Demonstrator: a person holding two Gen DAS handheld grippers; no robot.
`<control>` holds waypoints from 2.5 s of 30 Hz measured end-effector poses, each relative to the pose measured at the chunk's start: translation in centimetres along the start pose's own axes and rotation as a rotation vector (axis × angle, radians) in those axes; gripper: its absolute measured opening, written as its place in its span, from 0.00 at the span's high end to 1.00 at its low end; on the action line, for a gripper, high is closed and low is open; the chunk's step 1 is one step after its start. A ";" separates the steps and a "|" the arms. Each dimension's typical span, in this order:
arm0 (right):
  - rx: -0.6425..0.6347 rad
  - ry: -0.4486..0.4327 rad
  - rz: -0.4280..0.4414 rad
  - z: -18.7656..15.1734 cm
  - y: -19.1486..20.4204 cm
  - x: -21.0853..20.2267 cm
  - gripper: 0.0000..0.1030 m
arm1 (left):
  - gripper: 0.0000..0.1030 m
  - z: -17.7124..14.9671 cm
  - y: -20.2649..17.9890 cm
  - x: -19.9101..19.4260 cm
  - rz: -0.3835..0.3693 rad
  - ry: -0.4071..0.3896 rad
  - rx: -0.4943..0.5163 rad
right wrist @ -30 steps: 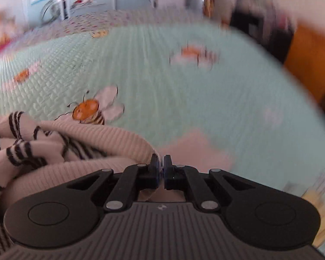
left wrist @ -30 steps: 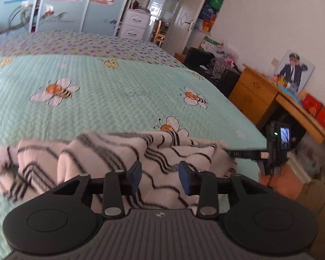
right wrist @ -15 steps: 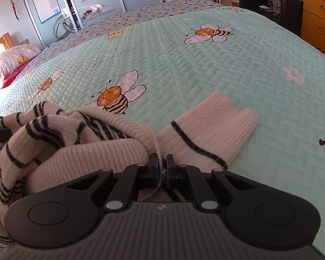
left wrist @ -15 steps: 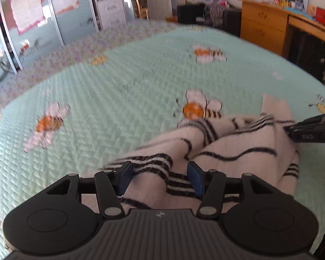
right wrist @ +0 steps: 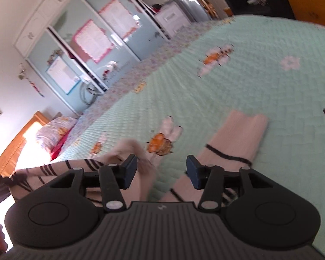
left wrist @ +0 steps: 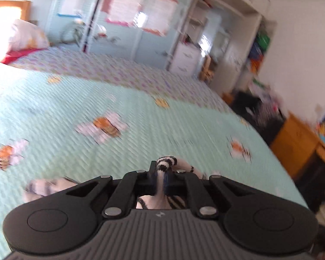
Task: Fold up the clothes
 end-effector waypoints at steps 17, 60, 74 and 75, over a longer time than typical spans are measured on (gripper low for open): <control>-0.742 0.145 0.160 -4.7 19.3 9.4 0.34 | 0.96 -4.2 0.2 -8.2 -0.159 0.091 -0.005; -0.067 0.503 0.352 -7.3 17.3 9.2 0.23 | 0.96 -10.5 0.1 -4.4 -0.446 0.289 -0.075; 0.054 0.595 0.391 -10.1 17.3 6.6 0.84 | 0.95 -11.3 -0.1 -5.2 -0.405 0.266 -0.086; -0.011 0.517 0.352 -8.8 17.4 6.0 0.84 | 0.95 -11.1 -0.1 -5.4 -0.416 0.256 -0.090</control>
Point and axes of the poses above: each gripper's, at about its wrist camera, not at the fingertips, and x roughly the way its jaws point, y to its left, z to its top, the point moved 2 cm from there along x, roughly the way its jaws point, and after that the axes turned 5 degrees about x, right-handed, at the moved point
